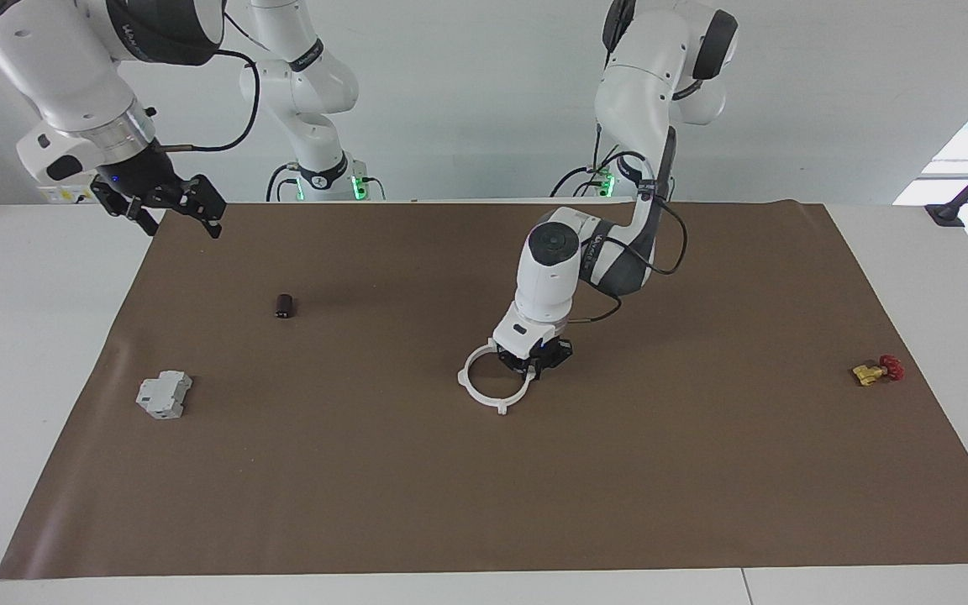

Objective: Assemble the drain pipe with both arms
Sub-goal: 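Press the held half-ring onto the placed half with the left gripper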

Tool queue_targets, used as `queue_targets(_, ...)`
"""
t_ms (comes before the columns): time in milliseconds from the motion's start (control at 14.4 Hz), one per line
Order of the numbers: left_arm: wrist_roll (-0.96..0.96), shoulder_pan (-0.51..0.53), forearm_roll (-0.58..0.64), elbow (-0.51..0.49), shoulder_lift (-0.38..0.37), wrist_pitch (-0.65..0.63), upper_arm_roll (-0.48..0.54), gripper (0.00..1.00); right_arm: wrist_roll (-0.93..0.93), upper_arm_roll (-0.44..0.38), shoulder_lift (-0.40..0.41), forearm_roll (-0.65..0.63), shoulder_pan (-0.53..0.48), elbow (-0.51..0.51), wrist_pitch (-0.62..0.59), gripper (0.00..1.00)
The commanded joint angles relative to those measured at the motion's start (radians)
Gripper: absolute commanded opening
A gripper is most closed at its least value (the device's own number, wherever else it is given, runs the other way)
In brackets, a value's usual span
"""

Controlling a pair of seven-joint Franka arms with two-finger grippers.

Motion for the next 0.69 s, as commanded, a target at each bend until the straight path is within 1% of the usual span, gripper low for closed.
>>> queue_targets(0, -0.004, -0.012, -0.017, -0.039, -0.033, 0.003, 0.008, 0.36, -0.021, 0.008, -0.004, 0.006, -0.011, -0.001, 0.009, 1.0)
queue_targets(69, -0.004, -0.012, -0.017, -0.039, -0.033, 0.003, 0.008, 0.42, -0.021, 0.008, -0.004, 0.006, -0.011, -0.001, 0.009, 1.0)
queue_targets(139, -0.004, -0.014, -0.017, -0.039, -0.033, 0.003, 0.008, 0.53, -0.021, 0.008, -0.004, 0.006, -0.011, -0.001, 0.009, 1.0)
queue_targets(208, -0.004, -0.014, -0.017, -0.039, -0.033, 0.003, 0.01, 0.68, -0.021, 0.008, -0.004, 0.006, -0.009, -0.001, 0.009, 1.0)
queue_targets(277, -0.003, -0.014, -0.017, -0.039, -0.036, 0.003, 0.01, 0.99, -0.021, 0.008, -0.004, 0.006, -0.009, -0.001, 0.009, 1.0)
queue_targets(416, 0.003, -0.002, -0.017, -0.041, -0.065, -0.003, 0.01, 1.0, -0.021, 0.008, -0.004, 0.006, -0.009, -0.001, 0.009, 1.0)
queue_targets(624, 0.016, 0.052, -0.017, -0.071, -0.164, -0.101, 0.01, 1.0, -0.021, 0.008, -0.004, 0.006, -0.009, -0.001, 0.007, 1.0)
